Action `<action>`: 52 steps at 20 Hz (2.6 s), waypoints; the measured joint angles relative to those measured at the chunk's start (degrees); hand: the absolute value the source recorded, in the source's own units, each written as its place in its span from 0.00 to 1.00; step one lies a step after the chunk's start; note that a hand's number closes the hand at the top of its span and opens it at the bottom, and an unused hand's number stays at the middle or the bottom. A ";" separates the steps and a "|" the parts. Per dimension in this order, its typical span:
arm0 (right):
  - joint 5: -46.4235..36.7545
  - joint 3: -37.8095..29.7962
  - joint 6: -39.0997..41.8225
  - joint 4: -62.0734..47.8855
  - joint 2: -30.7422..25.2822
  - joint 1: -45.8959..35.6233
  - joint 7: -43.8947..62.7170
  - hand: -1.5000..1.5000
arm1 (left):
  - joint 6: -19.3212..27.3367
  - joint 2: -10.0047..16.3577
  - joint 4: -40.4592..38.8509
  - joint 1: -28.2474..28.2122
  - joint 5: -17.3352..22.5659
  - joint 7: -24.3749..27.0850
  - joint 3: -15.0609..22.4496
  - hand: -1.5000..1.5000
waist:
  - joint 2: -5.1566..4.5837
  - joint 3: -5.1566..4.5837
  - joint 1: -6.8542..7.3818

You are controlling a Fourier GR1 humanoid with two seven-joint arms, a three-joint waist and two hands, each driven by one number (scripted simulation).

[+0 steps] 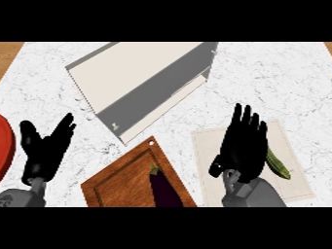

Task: Pick the sweet potato from the placemat and place it in the tiered shelf

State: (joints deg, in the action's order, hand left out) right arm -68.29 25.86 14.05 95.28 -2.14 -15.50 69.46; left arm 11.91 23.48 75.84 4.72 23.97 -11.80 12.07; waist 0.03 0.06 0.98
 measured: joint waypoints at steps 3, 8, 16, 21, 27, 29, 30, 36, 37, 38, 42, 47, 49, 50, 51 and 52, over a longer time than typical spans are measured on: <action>-1.42 -0.42 -0.23 -2.55 0.62 -0.63 0.57 0.00 | 0.36 -0.41 0.18 -0.35 -0.53 0.45 -0.06 0.50 | 0.03 0.02 -0.10; -3.92 0.39 -0.65 -5.90 1.01 -0.66 0.99 0.00 | -0.56 -0.65 -0.48 -0.32 -0.62 0.82 -0.54 0.50 | 0.09 0.09 -0.34; -4.89 0.38 -2.38 -9.41 1.17 -0.24 1.37 0.00 | -0.80 -0.96 0.39 -0.88 -1.00 0.31 -1.27 0.50 | 0.10 0.12 -0.42; -6.70 0.73 -3.17 -11.47 1.17 0.68 1.65 0.00 | -1.87 -0.99 -0.35 -1.07 -1.07 1.40 -2.15 0.50 | 0.11 0.13 -0.55; -10.36 -2.96 -3.53 -14.90 1.31 0.79 -0.89 0.00 | -1.37 -1.53 -0.07 -0.96 -2.16 0.71 -2.27 0.50 | 0.13 0.17 -0.73; -11.34 -4.30 -3.42 -14.22 1.39 1.24 -2.14 0.00 | -1.70 -1.66 -0.64 -0.33 -2.19 0.17 -2.68 0.50 | 0.16 0.18 -0.90; -12.09 -4.88 -3.74 -14.53 1.48 1.70 -2.76 0.00 | -1.80 -1.85 -1.03 -0.02 -2.31 0.07 -2.84 0.50 | 0.18 0.17 -0.94; -12.64 -6.65 -6.37 -16.73 1.92 1.24 -4.12 0.00 | -2.38 -2.72 -0.38 -1.20 -3.49 0.71 -3.42 0.50 | 0.47 0.01 -0.72; -12.61 -6.96 -6.58 -16.84 1.96 1.12 -4.24 0.00 | -2.46 -2.70 0.59 -1.76 -3.58 0.51 -3.48 0.50 | 0.47 0.01 -0.67; -12.56 -7.40 -6.77 -17.41 2.01 0.79 -4.51 0.00 | -2.90 -2.88 0.01 -1.63 -3.68 0.82 -3.69 0.50 | 0.48 0.01 -0.68; -9.71 -8.02 -7.13 -19.62 2.16 0.31 -5.94 1.00 | -3.08 -3.31 0.05 -1.62 -4.35 0.49 -4.12 0.50 | 0.82 -0.27 -0.49; -6.18 -7.70 -4.52 -22.09 2.16 -1.34 -8.35 1.00 | -2.93 -4.54 -0.93 -0.82 -5.17 1.06 -4.08 0.50 | 1.24 -0.52 -0.28; -5.40 -7.18 -4.98 -22.39 2.15 -1.30 -8.79 1.00 | -3.78 -3.95 -0.92 -1.02 -4.84 0.52 -4.82 0.50 | 1.35 -0.63 -0.31; -5.38 -7.18 -5.38 -22.83 2.14 -1.46 -9.18 1.00 | -3.98 -3.65 -0.27 -1.41 -4.77 0.14 -5.08 0.50 | 1.42 -0.72 -0.29; -4.94 -6.24 -5.64 -22.92 1.96 -1.71 -9.08 1.00 | -4.27 -3.72 -1.08 -0.76 -4.76 0.05 -5.41 0.50 | 1.43 -0.76 -0.38; -4.61 -5.55 -5.97 -23.31 1.77 -2.11 -9.21 1.00 | -4.03 -4.00 -0.94 -0.64 -5.00 -0.38 -5.40 0.50 | 1.43 -0.81 -0.42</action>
State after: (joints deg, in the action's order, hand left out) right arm -72.90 20.31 8.09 71.97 -0.37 -17.61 60.26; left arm 7.88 19.48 74.90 4.08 18.98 -12.18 6.66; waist 1.46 -0.75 0.56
